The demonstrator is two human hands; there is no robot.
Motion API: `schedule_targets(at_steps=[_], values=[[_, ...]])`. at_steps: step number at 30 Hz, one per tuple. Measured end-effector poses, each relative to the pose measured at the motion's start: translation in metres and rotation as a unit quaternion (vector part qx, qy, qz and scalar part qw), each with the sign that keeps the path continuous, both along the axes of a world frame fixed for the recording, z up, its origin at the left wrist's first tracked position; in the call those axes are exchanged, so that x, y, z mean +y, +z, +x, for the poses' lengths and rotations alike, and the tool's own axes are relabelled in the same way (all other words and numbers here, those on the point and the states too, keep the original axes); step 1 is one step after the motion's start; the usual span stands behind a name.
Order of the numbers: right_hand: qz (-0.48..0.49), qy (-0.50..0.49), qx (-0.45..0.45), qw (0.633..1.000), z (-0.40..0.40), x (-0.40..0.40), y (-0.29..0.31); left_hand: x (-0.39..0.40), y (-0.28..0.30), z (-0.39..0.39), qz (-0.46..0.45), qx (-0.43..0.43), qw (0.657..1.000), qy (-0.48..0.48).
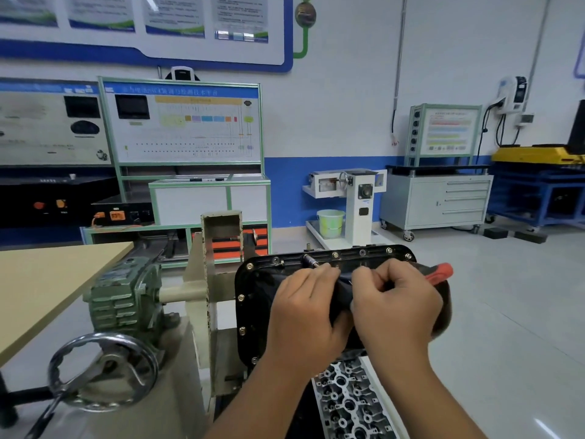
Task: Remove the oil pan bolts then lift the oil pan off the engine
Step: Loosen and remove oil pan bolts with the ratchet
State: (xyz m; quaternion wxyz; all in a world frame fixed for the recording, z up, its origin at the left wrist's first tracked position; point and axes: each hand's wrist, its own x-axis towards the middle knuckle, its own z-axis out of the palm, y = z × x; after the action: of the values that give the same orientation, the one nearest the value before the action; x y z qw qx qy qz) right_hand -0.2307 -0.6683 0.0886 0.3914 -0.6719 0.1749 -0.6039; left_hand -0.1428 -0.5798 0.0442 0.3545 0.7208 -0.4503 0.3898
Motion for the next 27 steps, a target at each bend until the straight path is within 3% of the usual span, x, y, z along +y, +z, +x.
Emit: schedule_targets(at_steps=[5, 9, 12, 14, 21, 27], values=[[0.027, 0.012, 0.044, 0.999, -0.001, 0.000, 0.008, -0.005, 0.002, -0.002, -0.010, -0.005, 1.000, 0.022], [0.023, 0.026, 0.004, 0.999, -0.016, 0.007, -0.001, -0.008, 0.001, -0.001, -0.035, -0.023, 0.998, 0.040], [0.153, 0.059, -0.120, 0.979, -0.031, 0.023, -0.024, -0.012, 0.001, -0.003, -0.052, -0.025, 0.997, 0.055], [0.225, 0.066, -0.141, 0.962, -0.034, 0.030, -0.035, -0.013, 0.001, -0.004, -0.058, -0.025, 0.996, 0.056], [0.270, 0.092, 0.001, 0.959, -0.044, 0.036, -0.042, -0.017, 0.005, -0.007, -0.137, 0.005, 0.987, 0.083], [0.217, 0.124, 0.076, 0.965, -0.036, 0.030, -0.015, -0.008, 0.019, -0.005, -0.011, -0.010, 0.996, 0.084]])
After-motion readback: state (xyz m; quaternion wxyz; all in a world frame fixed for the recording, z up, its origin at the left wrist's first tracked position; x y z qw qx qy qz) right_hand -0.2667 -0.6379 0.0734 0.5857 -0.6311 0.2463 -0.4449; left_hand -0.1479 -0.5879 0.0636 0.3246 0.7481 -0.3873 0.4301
